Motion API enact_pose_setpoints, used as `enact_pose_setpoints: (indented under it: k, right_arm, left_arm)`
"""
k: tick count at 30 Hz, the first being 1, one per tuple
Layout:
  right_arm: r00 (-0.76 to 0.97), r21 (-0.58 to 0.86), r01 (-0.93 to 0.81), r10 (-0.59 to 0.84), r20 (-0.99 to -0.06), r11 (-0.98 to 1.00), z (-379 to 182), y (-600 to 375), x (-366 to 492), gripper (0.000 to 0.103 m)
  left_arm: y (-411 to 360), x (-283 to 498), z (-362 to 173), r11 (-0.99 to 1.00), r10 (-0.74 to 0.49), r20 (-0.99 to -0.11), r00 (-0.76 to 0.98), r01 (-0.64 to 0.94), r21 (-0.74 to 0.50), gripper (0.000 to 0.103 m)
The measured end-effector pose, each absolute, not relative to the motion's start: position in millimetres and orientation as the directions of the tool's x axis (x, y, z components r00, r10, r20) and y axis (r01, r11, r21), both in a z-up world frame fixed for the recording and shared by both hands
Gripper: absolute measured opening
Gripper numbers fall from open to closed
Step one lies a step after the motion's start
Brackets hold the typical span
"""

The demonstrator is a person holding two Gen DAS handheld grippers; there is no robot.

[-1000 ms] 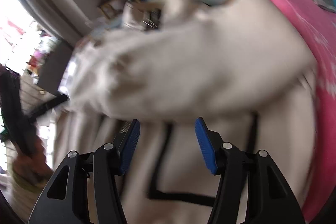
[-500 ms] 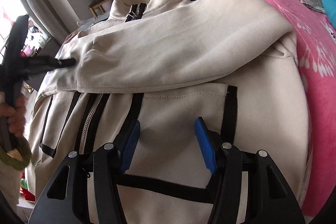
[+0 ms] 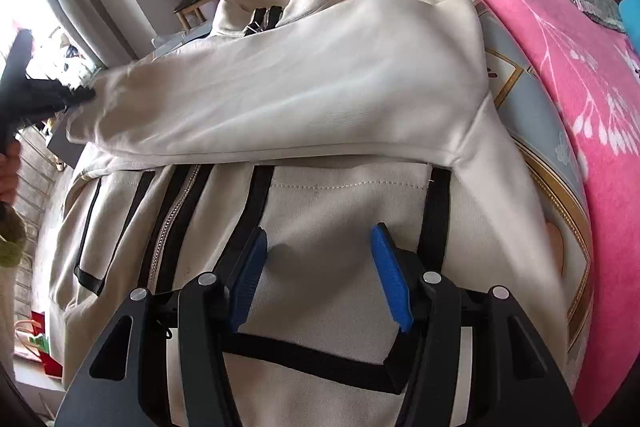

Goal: Fold large clothes

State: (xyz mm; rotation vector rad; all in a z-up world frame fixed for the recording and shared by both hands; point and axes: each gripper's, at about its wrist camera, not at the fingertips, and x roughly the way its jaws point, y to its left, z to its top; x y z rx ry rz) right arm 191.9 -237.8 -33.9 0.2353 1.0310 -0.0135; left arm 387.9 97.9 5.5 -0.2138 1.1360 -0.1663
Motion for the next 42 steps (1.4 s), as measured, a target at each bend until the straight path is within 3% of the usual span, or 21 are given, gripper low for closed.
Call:
enact_pose_setpoints:
  k: [5,8,12,17,19,23,25,28,31,33,38,42]
  right_arm:
    - [0.474,0.225,0.145,0.132,-0.871,0.963,-20,-248,185,0.053]
    - [0.506,0.302,0.125,0.201,-0.839,0.945,16,-269,180,0.053]
    - [0.562,0.299,0.141,0.172,-0.809,0.944,57,-309,213,0.053]
    - [0.537,0.256,0.301,0.059,-0.842,0.919,49,-347,259,0.049]
    - [0.555,0.293,0.286,0.092,-0.827,0.912,47,-344,261,0.049]
    - [0.556,0.201,0.232,0.040,-0.830,0.952,40,-308,256,0.049]
    - [0.545,0.157,0.196,0.026,-0.838,0.968,35,-290,253,0.049]
    - [0.524,0.093,0.113,0.020,-0.851,0.989,22,-258,258,0.049]
    - [0.517,0.032,0.077,-0.013,-0.856,0.997,6,-241,270,0.049]
    - [0.487,-0.020,0.090,-0.061,-0.871,0.996,-8,-238,278,0.049]
    - [0.425,-0.049,0.100,-0.088,-0.901,0.994,-15,-235,276,0.049]
    - [0.444,0.059,0.104,0.007,-0.896,0.993,9,-229,240,0.058]
  left_arm:
    - [109,384,-14,0.963,-0.250,-0.885,0.394,0.006,-0.269,0.006]
    - [109,384,-16,0.963,-0.253,-0.885,0.390,0.017,-0.268,0.006]
    - [107,386,-21,0.965,-0.250,-0.889,0.384,0.027,-0.260,0.006]
    - [116,386,-28,0.954,-0.276,-0.877,0.394,0.002,-0.300,0.011]
    - [127,382,-21,0.949,-0.275,-0.858,0.435,-0.022,-0.315,0.012]
    - [133,371,1,0.950,-0.278,-0.817,0.505,0.016,-0.313,0.013]
    - [117,364,14,0.947,-0.312,-0.798,0.515,0.100,-0.306,0.018]
    - [84,357,19,0.938,-0.344,-0.801,0.490,0.217,-0.270,0.037]
    - [53,356,1,0.943,-0.299,-0.845,0.444,0.271,-0.191,0.048]
    - [47,359,-23,0.962,-0.218,-0.883,0.415,0.244,-0.123,0.051]
    - [68,343,-16,0.961,-0.260,-0.855,0.449,0.211,-0.181,0.057]
    - [90,306,14,0.976,-0.196,-0.823,0.533,0.187,-0.112,0.059]
